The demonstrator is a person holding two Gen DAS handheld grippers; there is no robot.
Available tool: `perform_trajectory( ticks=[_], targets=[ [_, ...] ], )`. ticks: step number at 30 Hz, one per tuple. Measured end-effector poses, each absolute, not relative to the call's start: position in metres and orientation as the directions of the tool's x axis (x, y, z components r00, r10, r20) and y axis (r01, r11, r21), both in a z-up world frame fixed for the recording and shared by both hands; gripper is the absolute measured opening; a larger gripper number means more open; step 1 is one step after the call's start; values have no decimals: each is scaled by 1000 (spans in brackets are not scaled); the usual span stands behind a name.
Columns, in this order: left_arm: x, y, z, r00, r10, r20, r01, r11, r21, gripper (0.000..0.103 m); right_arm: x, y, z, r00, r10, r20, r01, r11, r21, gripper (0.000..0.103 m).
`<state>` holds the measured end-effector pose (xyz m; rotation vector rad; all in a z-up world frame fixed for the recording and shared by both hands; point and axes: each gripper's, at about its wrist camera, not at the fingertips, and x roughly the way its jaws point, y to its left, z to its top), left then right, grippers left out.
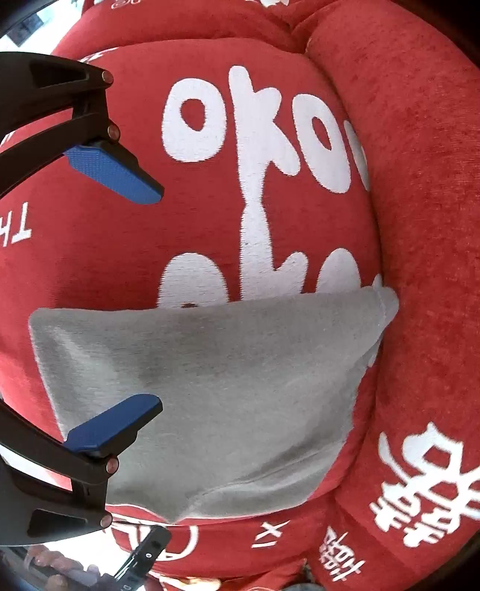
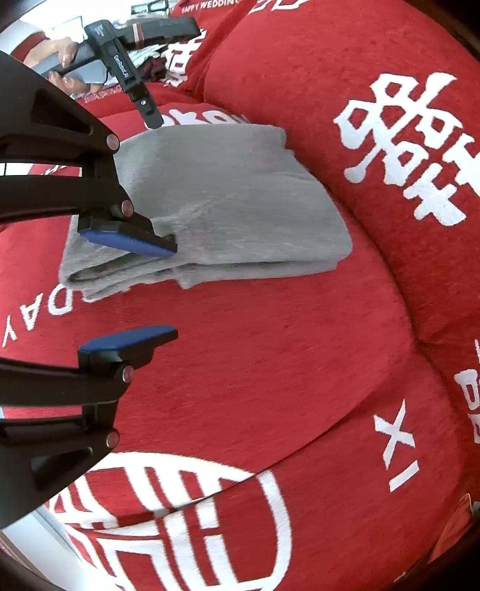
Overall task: Fold small clothes
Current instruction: 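Lower both grippers onto the folded grey sweater edge and close them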
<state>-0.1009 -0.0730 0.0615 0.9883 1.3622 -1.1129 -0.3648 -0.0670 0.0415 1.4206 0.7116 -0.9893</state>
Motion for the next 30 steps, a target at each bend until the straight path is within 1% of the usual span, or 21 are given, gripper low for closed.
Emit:
perform_trajectory(
  ticks=[3, 11, 18, 21, 25, 30],
  targets=[
    [-97, -83, 60, -116, -45, -992, 960, 250, -123, 103, -366, -75, 36, 484, -120, -867, 860, -116, 496, 49],
    [-88, -106, 43, -284, -72, -956, 891, 348, -290, 103, -367, -101, 24, 564, -108, -819, 811, -113, 573, 51],
    [-94, -123, 22, -357, -49, -933, 883, 307, -354, 103, -367, -120, -1, 683, -59, -728, 718, -128, 684, 51],
    [-103, -124, 19, -359, -39, -932, 892, 278, -355, 103, -364, -124, -11, 723, -30, -690, 682, -123, 721, 57],
    [-117, -126, 12, -334, -24, -942, 914, 234, -330, 103, -356, -132, -20, 735, 16, -678, 677, -74, 733, 57],
    [-123, -129, 4, -350, -20, -936, 907, 244, -344, 103, -338, -141, -20, 745, 50, -665, 666, -4, 746, 58]
  ],
)
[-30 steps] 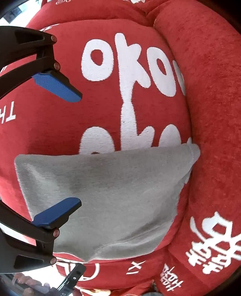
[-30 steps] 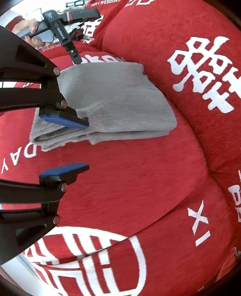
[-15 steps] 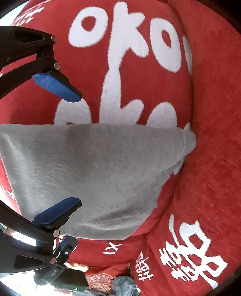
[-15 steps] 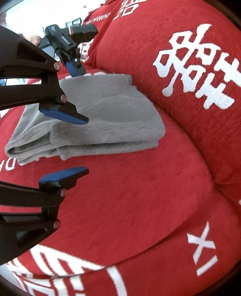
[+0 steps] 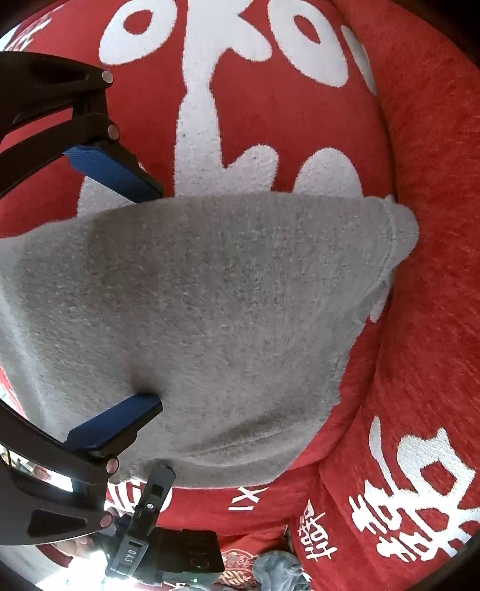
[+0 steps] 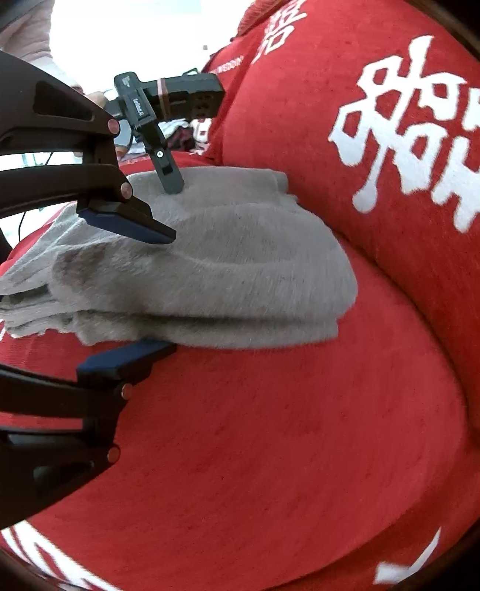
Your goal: Fold small clothes
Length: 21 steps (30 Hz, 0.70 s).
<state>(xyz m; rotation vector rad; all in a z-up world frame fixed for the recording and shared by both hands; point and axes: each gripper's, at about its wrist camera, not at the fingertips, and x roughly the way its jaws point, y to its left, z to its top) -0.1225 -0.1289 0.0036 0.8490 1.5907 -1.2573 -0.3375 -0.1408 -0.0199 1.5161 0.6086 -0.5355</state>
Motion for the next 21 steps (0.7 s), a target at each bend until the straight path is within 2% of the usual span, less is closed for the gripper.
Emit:
perform_trajectory(
  ticks=[6, 12, 13, 15, 16, 17, 18, 21],
  targets=[
    [-127, -132, -3, -371, -21, -928, 901, 234, -365, 103, -324, -139, -15, 747, 83, -660, 655, 84, 751, 58],
    [-136, -138, -4, -359, -12, -933, 910, 219, -353, 101, -332, -141, -23, 782, 56, -621, 621, 25, 784, 58],
    [-137, -137, -2, -355, -16, -935, 912, 216, -349, 98, -334, -139, -24, 782, 49, -621, 622, 5, 783, 55],
    [-138, -137, 2, -349, -34, -936, 912, 216, -348, 87, -338, -137, -24, 762, 44, -646, 647, -18, 763, 33],
    [-136, -135, 5, -350, -44, -936, 911, 216, -351, 83, -340, -135, -23, 764, 38, -644, 645, -32, 763, 32],
    [-136, -134, 8, -351, -54, -935, 910, 214, -354, 75, -340, -134, -22, 767, 32, -641, 642, -40, 766, 28],
    [-133, -132, 11, -354, -64, -933, 910, 209, -359, 66, -341, -132, -19, 769, 23, -638, 639, -41, 768, 27],
    [-126, -128, 21, -376, -80, -923, 904, 187, -385, 50, -343, -126, -7, 795, 8, -606, 606, -44, 794, 26]
  ],
)
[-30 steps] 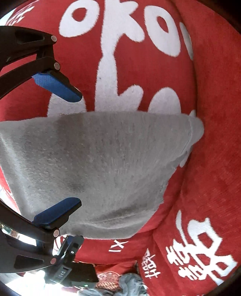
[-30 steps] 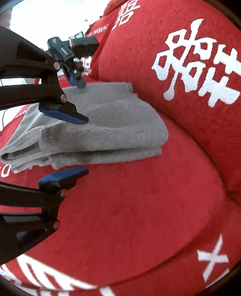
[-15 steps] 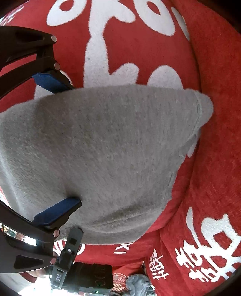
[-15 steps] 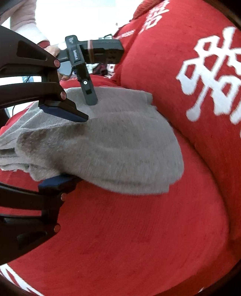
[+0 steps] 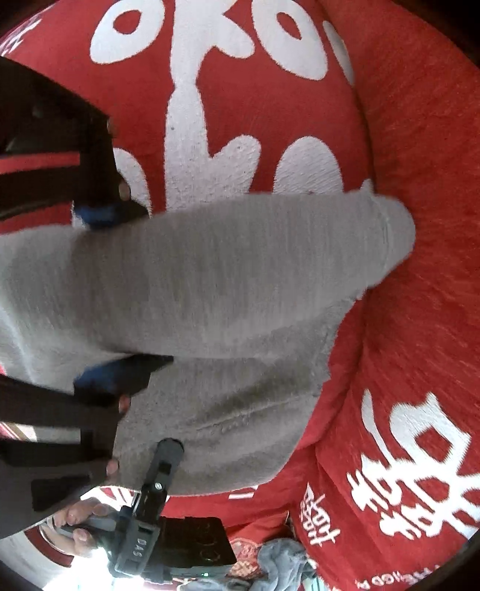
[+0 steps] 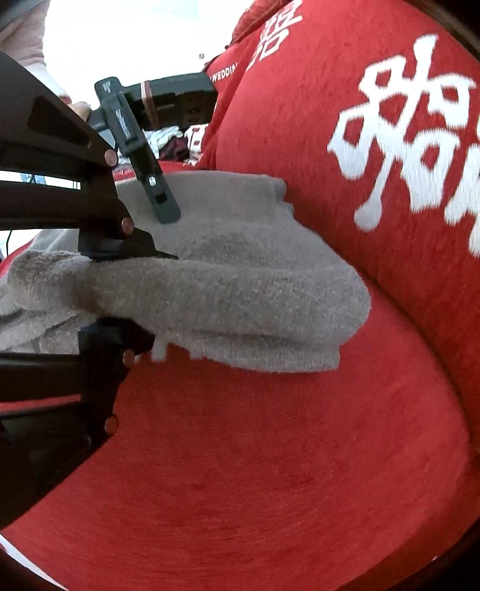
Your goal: Fold small clothes
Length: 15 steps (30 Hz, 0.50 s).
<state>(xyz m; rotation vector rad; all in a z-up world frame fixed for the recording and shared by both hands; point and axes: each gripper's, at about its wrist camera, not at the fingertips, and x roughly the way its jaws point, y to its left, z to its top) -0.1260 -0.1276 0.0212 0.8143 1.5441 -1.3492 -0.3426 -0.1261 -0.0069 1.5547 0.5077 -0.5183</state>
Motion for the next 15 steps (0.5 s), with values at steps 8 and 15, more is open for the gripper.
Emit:
perform_trajectory(
  ticks=[8, 15],
  targets=[
    [-120, -113, 60, -465, -121, -877, 869, 130, -478, 47, -336, -103, 28, 855, -15, -518, 517, -53, 854, 26],
    [-102, -81, 94, -496, -151, -855, 850, 118, -514, 47, -331, -75, 56, 877, -26, -480, 478, -59, 876, 26]
  ],
)
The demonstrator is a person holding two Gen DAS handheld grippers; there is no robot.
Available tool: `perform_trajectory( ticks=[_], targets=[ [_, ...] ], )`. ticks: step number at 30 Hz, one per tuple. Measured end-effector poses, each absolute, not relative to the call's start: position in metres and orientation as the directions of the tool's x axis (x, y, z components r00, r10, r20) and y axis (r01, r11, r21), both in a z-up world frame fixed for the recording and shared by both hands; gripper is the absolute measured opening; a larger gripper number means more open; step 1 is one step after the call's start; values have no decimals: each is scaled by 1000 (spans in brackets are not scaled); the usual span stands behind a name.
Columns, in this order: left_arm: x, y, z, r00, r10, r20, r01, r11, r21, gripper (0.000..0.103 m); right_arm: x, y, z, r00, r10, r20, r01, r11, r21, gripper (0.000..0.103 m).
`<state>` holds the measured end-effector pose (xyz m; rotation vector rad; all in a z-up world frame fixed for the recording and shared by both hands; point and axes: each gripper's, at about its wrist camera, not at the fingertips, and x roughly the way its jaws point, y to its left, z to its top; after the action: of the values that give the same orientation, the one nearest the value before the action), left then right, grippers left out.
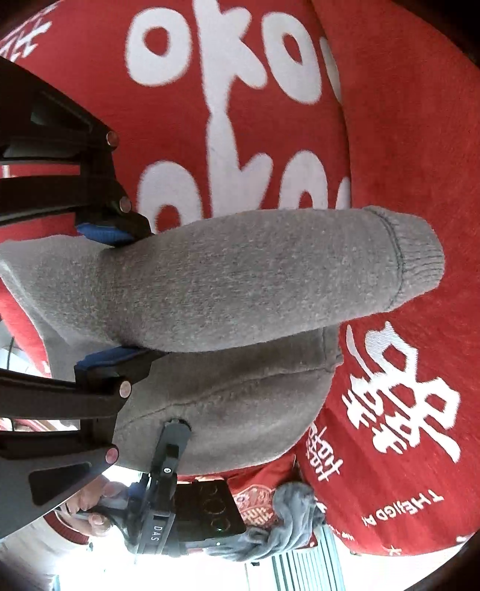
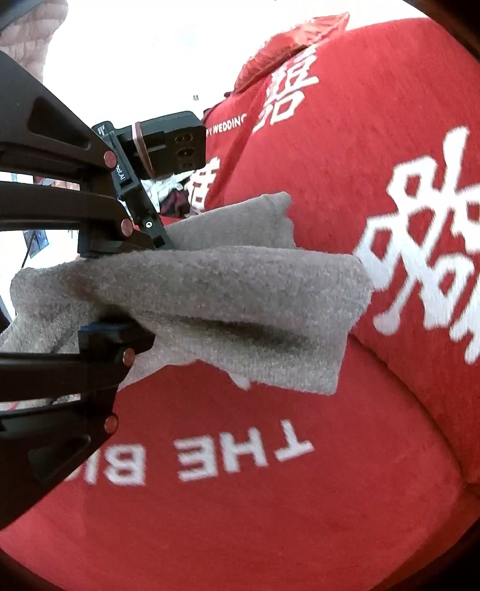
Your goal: Fold small clothes
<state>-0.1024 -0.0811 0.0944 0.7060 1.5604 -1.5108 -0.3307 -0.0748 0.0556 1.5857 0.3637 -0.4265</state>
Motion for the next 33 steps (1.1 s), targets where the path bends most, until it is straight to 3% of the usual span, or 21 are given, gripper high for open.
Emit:
perform_trajectory(
  ticks=[10, 18, 21, 24, 27, 31, 32, 33],
  targets=[
    [-30, 0, 125, -458, -147, -877, 865, 153, -478, 47, -261, -10, 72, 903, 33, -428, 429, -68, 901, 26],
    [25, 45, 99, -402, -124, -907, 880, 223, -420, 47, -188, 25, 48, 896, 102, -433, 441, -86, 893, 26],
    [33, 47, 80, -367, -126, -922, 890, 241, -387, 47, -171, 22, 39, 864, 115, -490, 499, -66, 864, 26],
    [41, 53, 67, -275, -120, -954, 921, 253, -297, 47, -164, 14, 34, 778, 112, -618, 623, -16, 782, 26],
    [56, 61, 62, -210, -127, -970, 930, 282, -238, 56, -172, 5, 35, 636, 86, -767, 769, 9, 639, 29],
    [73, 72, 65, -89, -104, -991, 943, 311, -118, 56, -186, 7, 54, 399, 18, -917, 915, 62, 399, 31],
    [77, 75, 68, -87, -107, -990, 942, 316, -117, 56, -190, 11, 61, 378, -3, -926, 924, 68, 377, 31],
    [80, 78, 72, -95, -116, -989, 939, 319, -128, 56, -195, 15, 67, 369, -18, -929, 927, 74, 367, 24]
  ],
)
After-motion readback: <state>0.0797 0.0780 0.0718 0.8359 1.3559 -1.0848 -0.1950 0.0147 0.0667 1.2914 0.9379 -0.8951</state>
